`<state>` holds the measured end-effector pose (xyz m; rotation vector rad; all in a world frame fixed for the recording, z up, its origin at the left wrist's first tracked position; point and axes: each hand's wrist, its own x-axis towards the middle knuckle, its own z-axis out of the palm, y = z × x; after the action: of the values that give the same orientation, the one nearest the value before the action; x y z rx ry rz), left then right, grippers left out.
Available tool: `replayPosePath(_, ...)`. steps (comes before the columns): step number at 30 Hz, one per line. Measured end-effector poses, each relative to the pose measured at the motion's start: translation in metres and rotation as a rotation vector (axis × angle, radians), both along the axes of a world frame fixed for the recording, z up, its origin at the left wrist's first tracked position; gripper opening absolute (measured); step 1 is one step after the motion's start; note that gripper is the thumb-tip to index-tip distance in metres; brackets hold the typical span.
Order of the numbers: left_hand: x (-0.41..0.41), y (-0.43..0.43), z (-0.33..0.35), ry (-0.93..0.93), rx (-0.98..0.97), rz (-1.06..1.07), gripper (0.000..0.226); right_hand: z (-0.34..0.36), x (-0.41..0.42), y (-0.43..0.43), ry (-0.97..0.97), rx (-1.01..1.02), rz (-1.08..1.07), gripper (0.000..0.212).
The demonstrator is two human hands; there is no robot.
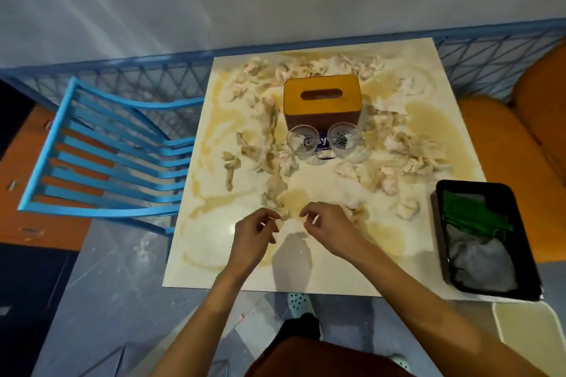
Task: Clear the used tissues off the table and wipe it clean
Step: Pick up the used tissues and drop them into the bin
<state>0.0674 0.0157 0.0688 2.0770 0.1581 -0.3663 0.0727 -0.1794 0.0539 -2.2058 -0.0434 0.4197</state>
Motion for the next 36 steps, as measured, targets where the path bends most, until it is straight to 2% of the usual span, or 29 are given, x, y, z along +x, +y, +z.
replayPosePath(4, 0.040, 0.049, -0.014, 0.009, 0.055, -0.022, 0.020, -0.014, 0.037, 0.040, -0.005, -0.155, 0.190, 0.045)
replayPosePath(8, 0.084, 0.085, -0.026, -0.025, 0.139, -0.073, 0.019, -0.029, 0.068, 0.071, -0.093, -0.407, 0.427, 0.065)
replayPosePath(12, 0.127, 0.107, -0.043, -0.100, 0.327, -0.207, 0.035, -0.039, 0.086, 0.090, -0.190, -0.581, 0.552, 0.069)
replayPosePath(14, 0.147, 0.113, -0.051, -0.125, 0.414, -0.250, 0.046, -0.044, 0.093, 0.094, -0.212, -0.618, 0.575, 0.061)
replayPosePath(16, 0.165, 0.117, -0.058, -0.146, 0.503, -0.289, 0.053, -0.047, 0.097, 0.096, -0.208, -0.610, 0.585, 0.042)
replayPosePath(18, 0.178, 0.119, -0.066, -0.163, 0.598, -0.344, 0.059, -0.051, 0.099, 0.097, -0.188, -0.611, 0.594, 0.033)
replayPosePath(21, 0.196, 0.121, -0.077, -0.123, 0.697, -0.429, 0.069, -0.061, 0.103, 0.096, -0.183, -0.597, 0.603, 0.027)
replayPosePath(26, 0.209, 0.122, -0.088, -0.085, 0.740, -0.497, 0.070, -0.065, 0.104, 0.095, -0.158, -0.503, 0.567, 0.027)
replayPosePath(29, 0.210, 0.123, -0.094, -0.105, 0.710, -0.491, 0.057, -0.062, 0.101, 0.095, -0.103, -0.393, 0.448, 0.022)
replayPosePath(33, 0.208, 0.125, -0.095, -0.150, 0.650, -0.447, 0.031, -0.051, 0.099, 0.093, -0.006, -0.207, 0.239, 0.035)
replayPosePath(36, 0.198, 0.125, -0.090, -0.194, 0.578, -0.356, 0.020, -0.047, 0.097, 0.089, 0.043, -0.075, 0.039, 0.034)
